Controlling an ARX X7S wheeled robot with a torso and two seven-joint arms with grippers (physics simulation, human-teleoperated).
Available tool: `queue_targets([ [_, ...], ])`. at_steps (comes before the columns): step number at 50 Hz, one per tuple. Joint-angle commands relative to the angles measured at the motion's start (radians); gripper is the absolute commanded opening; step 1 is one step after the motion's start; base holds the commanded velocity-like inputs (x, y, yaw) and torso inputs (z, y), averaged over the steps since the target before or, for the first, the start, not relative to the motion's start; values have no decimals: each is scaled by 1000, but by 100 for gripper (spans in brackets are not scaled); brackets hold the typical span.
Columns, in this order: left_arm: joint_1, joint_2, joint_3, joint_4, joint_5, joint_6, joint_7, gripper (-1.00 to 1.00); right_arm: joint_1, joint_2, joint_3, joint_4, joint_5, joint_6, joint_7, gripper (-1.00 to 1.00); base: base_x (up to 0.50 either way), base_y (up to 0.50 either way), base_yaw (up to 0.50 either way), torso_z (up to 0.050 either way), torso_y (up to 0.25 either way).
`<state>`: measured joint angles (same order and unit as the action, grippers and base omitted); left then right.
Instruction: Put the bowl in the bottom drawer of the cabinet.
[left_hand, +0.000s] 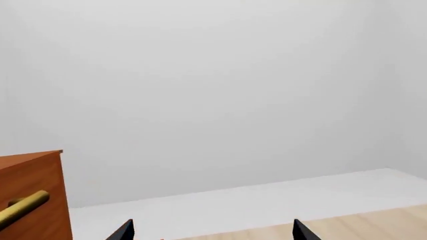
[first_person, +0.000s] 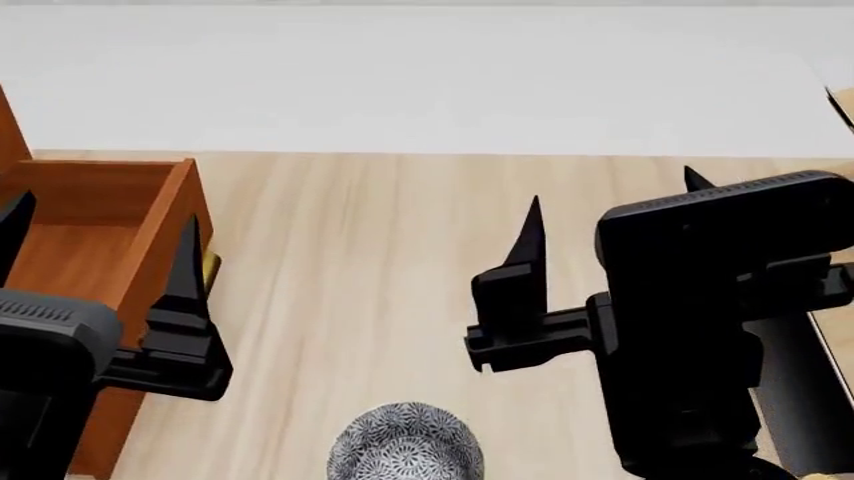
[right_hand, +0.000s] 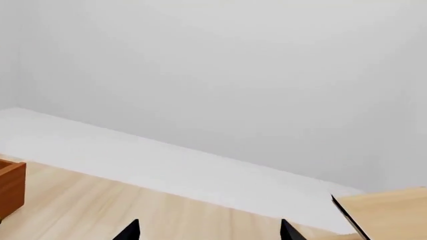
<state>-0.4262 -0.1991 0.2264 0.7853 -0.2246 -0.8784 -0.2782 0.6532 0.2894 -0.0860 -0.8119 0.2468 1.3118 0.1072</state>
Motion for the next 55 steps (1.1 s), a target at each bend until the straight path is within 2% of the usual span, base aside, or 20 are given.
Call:
queue_targets([
  [1,3,-5,4,-1,-7,5,-6,100,-5,2,0,1,4,-7,3,100,152,0,0,0,0],
  [22,2,-17,10,-3,-24,0,-12,100,-5,9,-7,3,9,-13,11,100,60,0,0,0,0],
  [29,-44,-39,30,-19,-52,-58,23,100,-9,11,-1,4,13,-17,11,100,0,0,0,0,0],
  [36,-106,-45,-4,-34,-116,-144,68,100,-13,14,-1,15,14,-34,10,100,0,0,0,0,0],
  [39,-93,-61,17,-46,-104,-124,73,100,-18,15,-2,25,14,-47,9,100,0,0,0,0,0],
  [45,-149,-74,36,-19,-129,-222,84,100,-20,17,0,28,17,-52,8,100,0,0,0,0,0],
  [47,-148,-85,56,-22,-119,-212,83,100,-20,19,1,28,18,-51,8,100,0,0,0,0,0],
  [55,-250,-90,73,-11,-188,-385,125,100,-16,23,6,26,23,-47,8,100,0,0,0,0,0],
])
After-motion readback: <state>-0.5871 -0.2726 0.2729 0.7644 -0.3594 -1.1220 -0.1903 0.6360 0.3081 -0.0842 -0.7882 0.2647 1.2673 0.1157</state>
